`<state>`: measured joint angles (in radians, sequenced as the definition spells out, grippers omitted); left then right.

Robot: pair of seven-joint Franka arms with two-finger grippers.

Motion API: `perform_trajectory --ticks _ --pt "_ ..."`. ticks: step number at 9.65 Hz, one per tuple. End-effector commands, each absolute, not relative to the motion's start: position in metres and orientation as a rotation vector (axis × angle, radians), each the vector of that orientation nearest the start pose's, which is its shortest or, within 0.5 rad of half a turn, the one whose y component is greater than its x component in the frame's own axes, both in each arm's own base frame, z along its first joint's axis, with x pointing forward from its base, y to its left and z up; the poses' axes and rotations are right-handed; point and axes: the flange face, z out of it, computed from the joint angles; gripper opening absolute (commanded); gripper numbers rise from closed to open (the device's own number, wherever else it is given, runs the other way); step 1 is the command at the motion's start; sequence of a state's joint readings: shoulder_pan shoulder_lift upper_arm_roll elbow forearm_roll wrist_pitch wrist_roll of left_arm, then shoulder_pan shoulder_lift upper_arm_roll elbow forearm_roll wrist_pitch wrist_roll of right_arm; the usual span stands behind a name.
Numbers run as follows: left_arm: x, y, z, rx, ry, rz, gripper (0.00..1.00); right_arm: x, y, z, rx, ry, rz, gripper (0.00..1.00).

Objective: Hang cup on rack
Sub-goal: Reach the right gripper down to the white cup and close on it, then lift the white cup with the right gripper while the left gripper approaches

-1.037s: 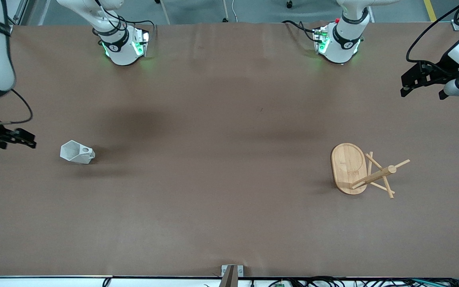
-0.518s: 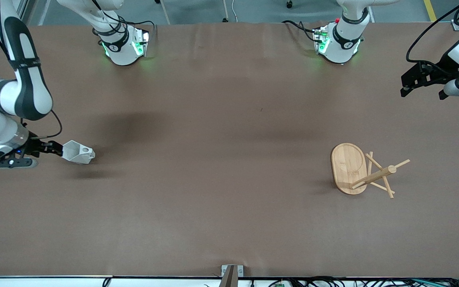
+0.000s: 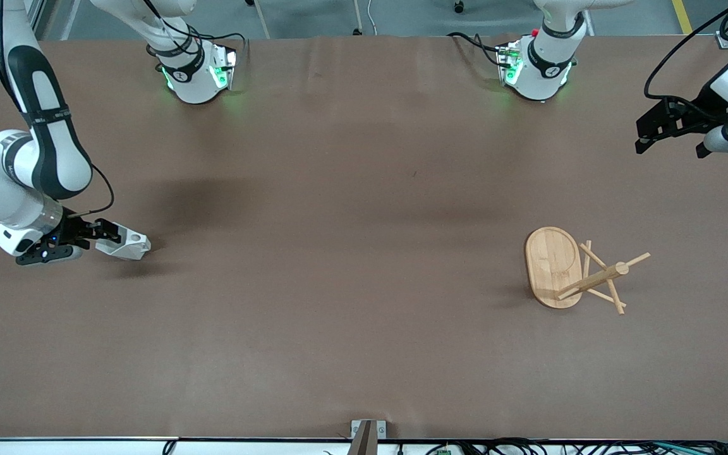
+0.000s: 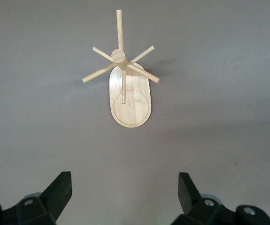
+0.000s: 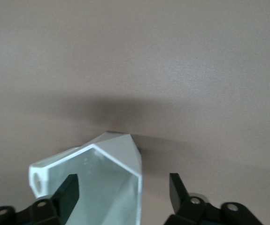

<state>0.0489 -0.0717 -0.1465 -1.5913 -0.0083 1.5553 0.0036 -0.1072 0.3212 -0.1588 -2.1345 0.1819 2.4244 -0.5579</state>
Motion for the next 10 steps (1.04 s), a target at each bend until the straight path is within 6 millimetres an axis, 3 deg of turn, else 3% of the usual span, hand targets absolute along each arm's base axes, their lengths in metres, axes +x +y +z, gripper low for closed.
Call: perform_trajectory --ticks 1,3,6,8,9,10 --pt "0.534 -0.056 0.638 -3.139 0.191 0.003 1.00 0.548 -0.152 0.247 -3.046 -0.247 -0.020 0.39" --pt "0.534 -0.056 0.638 -3.139 0.191 0.003 1.00 0.547 -0.152 0.244 -3.043 -0.242 -0.010 0.04" --pt "0.534 -0.055 0.638 -3.139 0.191 0.003 1.00 0.551 -0.147 0.257 -3.039 -0.242 -0.023 0.00" --pt "0.534 -0.055 0.637 -3.139 0.191 0.006 1.00 0.560 -0.135 0.302 -2.976 -0.280 0.044 0.00" --pt "0.534 -0.056 0.637 -3.139 0.193 0.006 1.00 0.560 -0.120 0.325 -2.938 -0.312 0.076 0.00" --pt "0.534 -0.055 0.638 -3.141 0.193 0.004 1.00 0.561 -0.092 0.338 -2.819 -0.278 0.092 0.00"
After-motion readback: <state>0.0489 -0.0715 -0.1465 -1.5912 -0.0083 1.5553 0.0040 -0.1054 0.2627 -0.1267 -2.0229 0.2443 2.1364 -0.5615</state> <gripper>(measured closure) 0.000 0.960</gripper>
